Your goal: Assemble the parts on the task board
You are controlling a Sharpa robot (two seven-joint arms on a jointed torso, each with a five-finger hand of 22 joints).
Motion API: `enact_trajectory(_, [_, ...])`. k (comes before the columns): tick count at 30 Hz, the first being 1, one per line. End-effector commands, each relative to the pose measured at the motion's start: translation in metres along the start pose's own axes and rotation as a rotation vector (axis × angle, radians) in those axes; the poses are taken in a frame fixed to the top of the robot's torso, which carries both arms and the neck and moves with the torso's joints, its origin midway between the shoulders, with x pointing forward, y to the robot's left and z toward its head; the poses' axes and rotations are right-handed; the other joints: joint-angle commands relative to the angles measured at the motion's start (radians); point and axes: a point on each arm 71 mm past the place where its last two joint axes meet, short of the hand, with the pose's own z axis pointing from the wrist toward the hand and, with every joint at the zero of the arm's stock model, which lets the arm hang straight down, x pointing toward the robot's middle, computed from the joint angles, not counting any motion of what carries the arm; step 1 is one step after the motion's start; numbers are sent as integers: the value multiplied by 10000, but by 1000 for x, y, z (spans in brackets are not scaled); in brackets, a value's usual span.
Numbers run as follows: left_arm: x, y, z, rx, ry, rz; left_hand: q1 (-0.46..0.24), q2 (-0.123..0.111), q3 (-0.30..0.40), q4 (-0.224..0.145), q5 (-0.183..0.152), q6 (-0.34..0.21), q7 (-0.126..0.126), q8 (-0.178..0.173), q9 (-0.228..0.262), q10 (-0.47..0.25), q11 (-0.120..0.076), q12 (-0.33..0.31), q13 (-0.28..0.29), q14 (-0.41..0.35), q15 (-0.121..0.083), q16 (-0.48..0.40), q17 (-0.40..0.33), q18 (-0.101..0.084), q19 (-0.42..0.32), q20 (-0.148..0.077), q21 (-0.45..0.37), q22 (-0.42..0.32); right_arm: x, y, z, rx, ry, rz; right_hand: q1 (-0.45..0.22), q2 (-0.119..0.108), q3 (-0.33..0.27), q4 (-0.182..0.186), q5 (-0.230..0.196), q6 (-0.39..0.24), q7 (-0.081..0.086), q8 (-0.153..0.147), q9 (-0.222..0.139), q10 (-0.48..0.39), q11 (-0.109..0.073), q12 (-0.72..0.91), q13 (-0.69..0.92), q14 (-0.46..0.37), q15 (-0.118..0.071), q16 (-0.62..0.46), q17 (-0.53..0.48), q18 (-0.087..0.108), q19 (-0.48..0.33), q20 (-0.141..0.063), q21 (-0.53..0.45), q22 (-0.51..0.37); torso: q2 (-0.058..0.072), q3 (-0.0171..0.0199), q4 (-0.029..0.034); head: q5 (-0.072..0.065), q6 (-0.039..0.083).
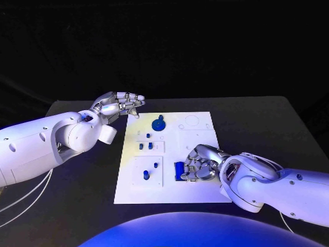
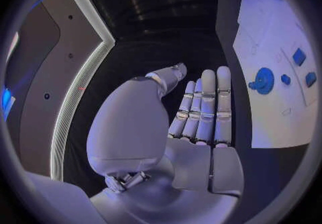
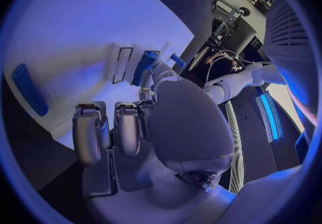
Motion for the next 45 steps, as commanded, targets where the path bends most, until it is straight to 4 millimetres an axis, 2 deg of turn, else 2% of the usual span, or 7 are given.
enact_trajectory(1, [2, -1, 0, 97, 162, -67, -17, 102, -24, 42, 53, -87, 191, 28, -13, -54, 7, 53, -1, -49, 41, -14, -14, 140, 66, 1, -34, -12, -2, -2, 0, 51, -234, -322, 55, -42, 78, -7, -21, 50, -22, 52, 11, 712, -69, 38, 1972, 803, -65, 56, 1409, -180, 842, -63, 23, 2476, -9, 13, -5, 18, 2])
enact_trajectory(9, [1, -1, 0, 90, 121, -55, -17, 102, -24, 42, 53, -87, 191, 28, -13, -54, 7, 53, -1, -49, 41, -14, -14, 140, 66, 1, -34, -12, -10, -5, -8, 4, -764, 209, 21, -59, 84, 16, -28, 21, -9, 49, 13, 689, -66, -56, 1924, 789, -72, 29, 1339, -169, 822, -73, -26, 2462, -7, 19, -23, 28, 2])
enact_trajectory(14, [0, -1, -1, 79, 92, -45, -17, 102, -24, 42, 53, -87, 191, 28, -13, -54, 7, 53, -1, -49, 41, -14, -14, 140, 66, 1, -34, -12, -28, -15, -18, 335, -1174, 819, -241, -137, 33, 51, -36, -180, 76, -17, 1, 613, -4, -308, 1798, 761, -38, -25, 1208, -152, 788, -71, -105, 2438, -23, -7, -38, -20, 2])
enact_trajectory(24, [2, -1, 0, 88, 139, -19, 60, 137, 21, 19, 77, -86, 187, 45, -16, -79, 2, 111, -7, -68, 28, -10, -30, 146, 89, -11, -55, -27, -63, -68, -47, 1775, -2101, 441, -572, -142, 9, 35, -31, -1448, 793, -1427, -820, 455, 605, -710, 1615, 707, 468, -131, 971, -92, 650, 332, -408, 2349, -50, -72, -75, -269, 2])
enact_trajectory(28, [3, -1, 0, 108, 197, -2, 72, 142, 31, 14, 83, -87, 188, 46, -16, -82, 2, 114, -8, -70, 26, -11, -32, 146, 92, -13, -53, -25, -61, -77, -54, 2107, -2067, 105, -576, -27, 79, 23, -35, -1271, 795, -1537, -999, 434, 614, -773, 1584, 694, 488, -155, 920, -76, 624, 385, -466, 2332, -67, -77, -81, -366, 2])
enact_trajectory(33, [4, -1, 0, 124, 235, 9, 28, 123, 11, 41, 71, -94, 195, 45, -19, -92, 9, 124, -10, -70, 36, -8, -35, 139, 92, -8, -58, -27, -56, -84, -60, 2522, -1815, -457, -915, -109, -102, 51, -39, -482, 563, -1259, -989, 389, 434, -950, 1491, 668, 362, -213, 812, -51, 585, 339, -558, 2305, -58, -88, -74, -449, 2])
enact_trajectory(45, [4, -2, 0, 130, 242, 18, 28, 123, 11, 41, 71, -94, 195, 45, -19, -92, 9, 124, -10, -70, 36, -8, -35, 139, 92, -8, -58, -27, -38, -89, -60, 2838, -1139, -883, -1307, -124, -375, 72, -32, -403, 508, -1195, -891, 377, 385, -1031, 1448, 663, 310, -239, 777, -44, 571, 280, -601, 2293, -47, -70, -62, -459, 2])
